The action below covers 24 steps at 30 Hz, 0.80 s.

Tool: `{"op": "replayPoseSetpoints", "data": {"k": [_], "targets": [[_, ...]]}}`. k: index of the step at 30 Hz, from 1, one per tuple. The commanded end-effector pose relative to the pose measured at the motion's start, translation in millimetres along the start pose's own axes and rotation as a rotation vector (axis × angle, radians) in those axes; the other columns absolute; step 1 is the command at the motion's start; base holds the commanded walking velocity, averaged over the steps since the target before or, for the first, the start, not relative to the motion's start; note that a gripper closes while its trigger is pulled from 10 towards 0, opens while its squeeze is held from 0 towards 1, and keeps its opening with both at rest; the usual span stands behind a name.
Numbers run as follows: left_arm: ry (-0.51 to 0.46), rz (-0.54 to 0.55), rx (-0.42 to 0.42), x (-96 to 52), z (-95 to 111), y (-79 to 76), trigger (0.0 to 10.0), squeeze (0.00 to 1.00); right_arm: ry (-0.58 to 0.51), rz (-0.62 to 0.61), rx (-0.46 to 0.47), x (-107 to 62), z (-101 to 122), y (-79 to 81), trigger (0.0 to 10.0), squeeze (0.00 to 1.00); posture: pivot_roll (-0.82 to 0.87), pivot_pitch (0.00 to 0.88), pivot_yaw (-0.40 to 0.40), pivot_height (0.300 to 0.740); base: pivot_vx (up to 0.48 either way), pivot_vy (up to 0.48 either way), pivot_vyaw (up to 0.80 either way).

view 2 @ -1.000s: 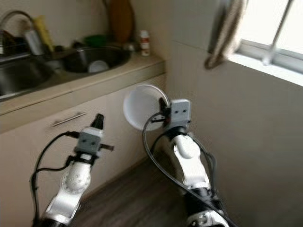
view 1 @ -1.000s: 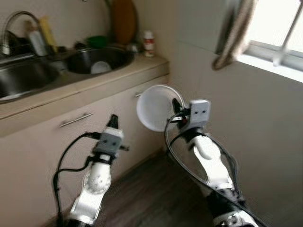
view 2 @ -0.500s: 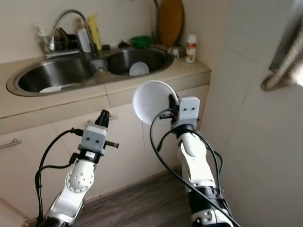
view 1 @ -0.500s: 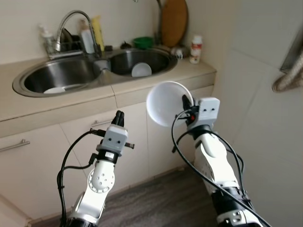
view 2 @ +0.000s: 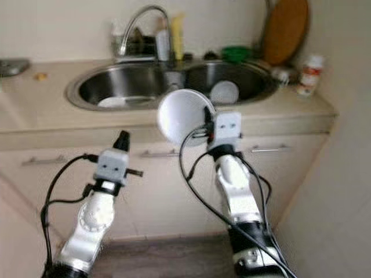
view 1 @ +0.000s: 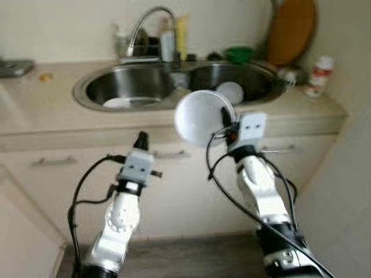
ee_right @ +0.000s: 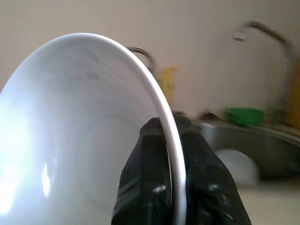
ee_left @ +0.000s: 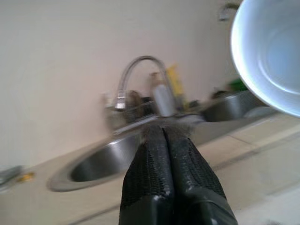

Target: Kitchen organization

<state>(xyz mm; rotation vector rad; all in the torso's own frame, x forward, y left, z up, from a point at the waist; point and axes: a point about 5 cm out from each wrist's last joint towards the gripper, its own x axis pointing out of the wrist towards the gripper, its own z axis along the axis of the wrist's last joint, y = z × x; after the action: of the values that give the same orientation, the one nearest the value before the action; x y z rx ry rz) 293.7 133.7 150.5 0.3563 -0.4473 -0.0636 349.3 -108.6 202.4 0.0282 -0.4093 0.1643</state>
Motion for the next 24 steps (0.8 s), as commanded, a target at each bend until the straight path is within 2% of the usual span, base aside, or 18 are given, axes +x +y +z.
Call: {"op": "replayPoseSetpoints", "data": {"k": [1,6,13,24], "targets": [[0.003,0.01,0.029,0.0,-1,7.9,10.0,0.0,-0.048,0.032,0.017,6.6,11,13.9,0.0,0.0,-0.03,0.0,-0.025,0.74,0.337,0.0,0.8],[0.0,0.012,0.031,0.7,0,8.4,10.0,0.0,-0.073,0.006,0.034,10.0,17,11.7,0.0,0.0,-0.03,0.0,-0.025,0.74,0.334,0.0,0.0],[-0.004,0.008,0.032,0.7,1,7.7,10.0,0.0,-0.12,-0.016,0.014,13.1,26,9.1,0.0,0.0,-0.03,0.0,-0.026,0.74,0.335,0.0,0.0],[-0.006,0.008,0.034,1.1,2,7.7,10.0,0.0,-0.131,-0.019,0.012,14.4,28,9.4,0.0,0.0,-0.03,0.0,-0.026,0.74,0.335,0.0,0.0]]}}
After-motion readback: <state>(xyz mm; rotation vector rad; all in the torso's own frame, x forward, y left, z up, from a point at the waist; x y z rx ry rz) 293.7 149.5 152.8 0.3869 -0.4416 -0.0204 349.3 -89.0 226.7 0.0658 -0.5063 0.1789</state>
